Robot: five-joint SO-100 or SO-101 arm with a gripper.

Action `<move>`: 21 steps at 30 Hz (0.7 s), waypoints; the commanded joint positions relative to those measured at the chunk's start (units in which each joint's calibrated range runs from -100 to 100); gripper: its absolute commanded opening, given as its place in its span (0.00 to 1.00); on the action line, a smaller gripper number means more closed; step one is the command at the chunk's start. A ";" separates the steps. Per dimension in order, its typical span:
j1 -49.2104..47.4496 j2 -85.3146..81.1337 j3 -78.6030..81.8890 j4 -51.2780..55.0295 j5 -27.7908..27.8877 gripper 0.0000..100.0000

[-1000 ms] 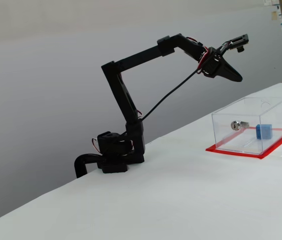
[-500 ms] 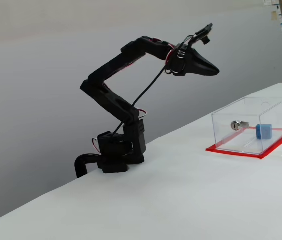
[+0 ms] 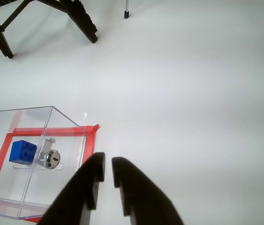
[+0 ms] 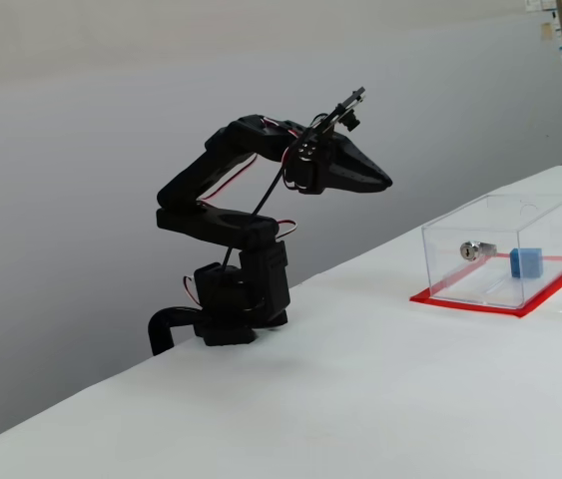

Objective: Pick the blue lego brick and place it into the transparent box

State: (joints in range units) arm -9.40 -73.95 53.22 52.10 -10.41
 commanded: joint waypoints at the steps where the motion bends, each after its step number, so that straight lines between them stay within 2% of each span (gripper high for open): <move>1: 3.38 -4.58 2.84 0.03 0.33 0.02; 8: 6.92 -9.67 12.60 -0.75 6.02 0.02; 17: 7.29 -25.79 32.67 -0.84 6.44 0.02; 21: 7.44 -25.79 37.38 -0.92 6.44 0.02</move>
State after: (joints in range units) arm -2.24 -98.56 88.88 52.10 -4.25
